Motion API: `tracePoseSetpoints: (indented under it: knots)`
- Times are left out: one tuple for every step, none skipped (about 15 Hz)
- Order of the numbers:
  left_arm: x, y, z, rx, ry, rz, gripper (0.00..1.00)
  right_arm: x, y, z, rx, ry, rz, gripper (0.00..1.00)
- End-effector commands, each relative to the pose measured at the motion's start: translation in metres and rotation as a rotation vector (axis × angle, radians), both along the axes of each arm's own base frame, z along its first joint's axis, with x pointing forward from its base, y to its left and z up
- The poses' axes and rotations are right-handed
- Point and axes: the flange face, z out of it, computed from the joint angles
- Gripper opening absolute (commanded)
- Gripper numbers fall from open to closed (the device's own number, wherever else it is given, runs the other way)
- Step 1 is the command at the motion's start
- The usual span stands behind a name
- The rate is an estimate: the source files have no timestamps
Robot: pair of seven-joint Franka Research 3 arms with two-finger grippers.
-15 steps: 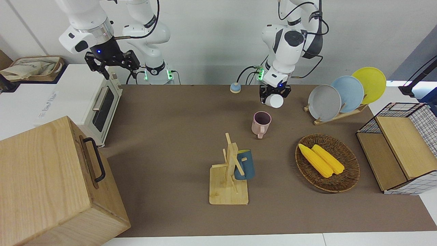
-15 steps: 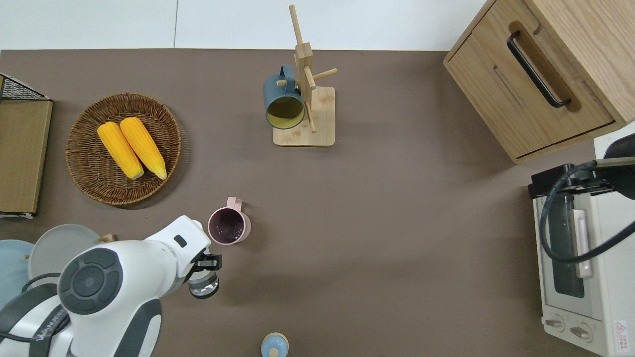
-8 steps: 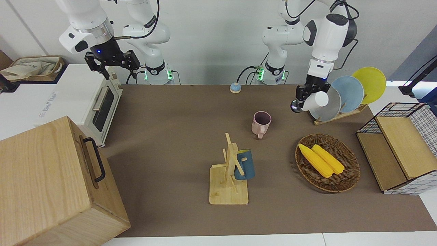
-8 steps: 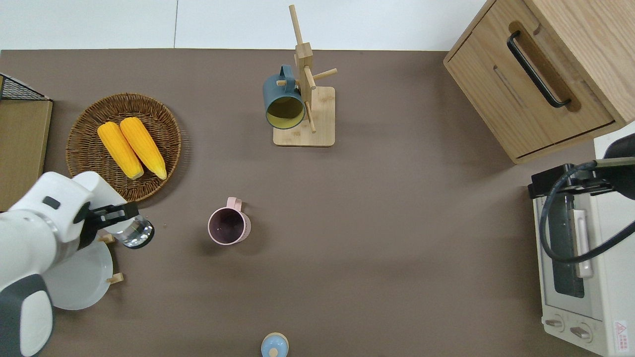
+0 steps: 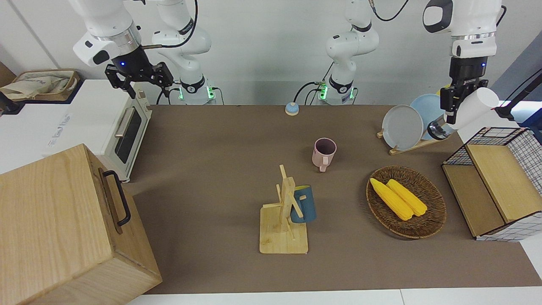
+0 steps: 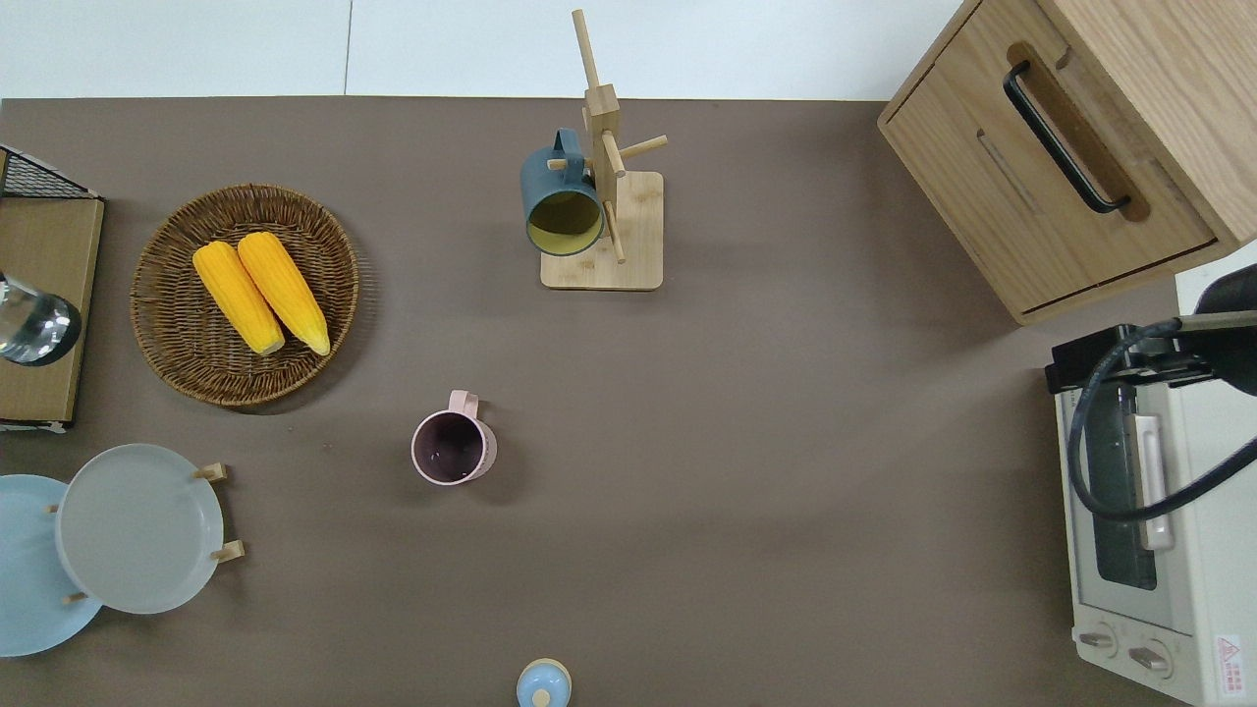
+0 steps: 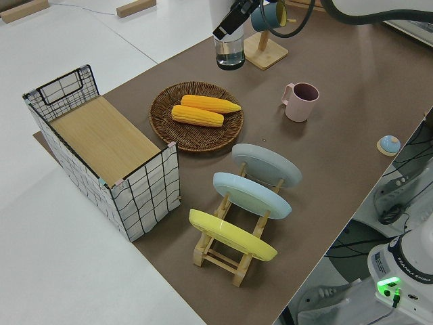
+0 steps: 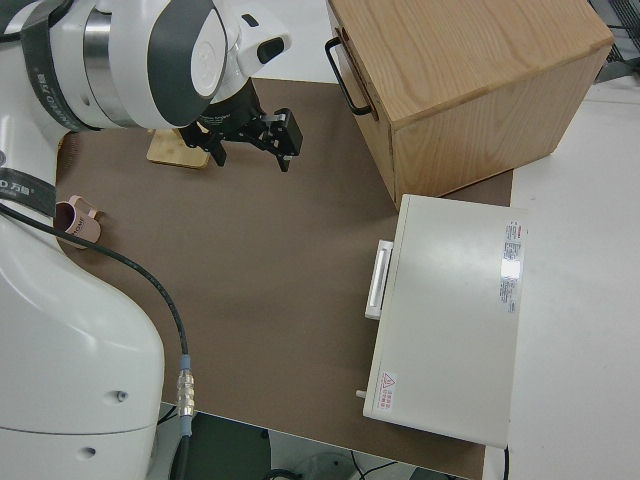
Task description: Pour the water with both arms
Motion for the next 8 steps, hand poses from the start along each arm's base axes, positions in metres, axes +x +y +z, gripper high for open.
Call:
tracePoseSetpoints:
  knots:
    - [0.020,0.058,0.043,0.083,-0.069,-0.025,0.00,-0.004,-0.001,-0.001,0.022,-0.004,0.019,0.987]
    - [0.024,0.073,0.052,0.089,-0.088,-0.024,0.00,-0.004,-0.001,-0.001,0.022,-0.004,0.019,0.987]
    - [0.028,0.085,0.049,0.083,-0.087,-0.034,0.00,-0.004,-0.001,-0.001,0.022,-0.004,0.019,0.987]
    - [0.032,0.096,0.043,0.072,-0.082,-0.048,0.00,-0.004,-0.001,-0.001,0.022,-0.004,0.019,0.987]
    - [0.034,0.114,0.045,0.076,-0.091,-0.059,0.00,-0.004,-0.001,-0.001,0.022,-0.004,0.019,0.987]
    - [0.037,0.132,0.042,0.071,-0.094,-0.069,0.00,-0.004,-0.001,-0.001,0.022,-0.004,0.019,0.987]
    - [0.039,0.147,0.037,0.051,-0.104,-0.076,0.00,-0.004,-0.001,-0.001,0.022,-0.004,0.019,0.987]
    - [0.043,0.161,0.036,0.042,-0.118,-0.089,0.00,-0.004,-0.001,-0.001,0.022,-0.004,0.019,0.987]
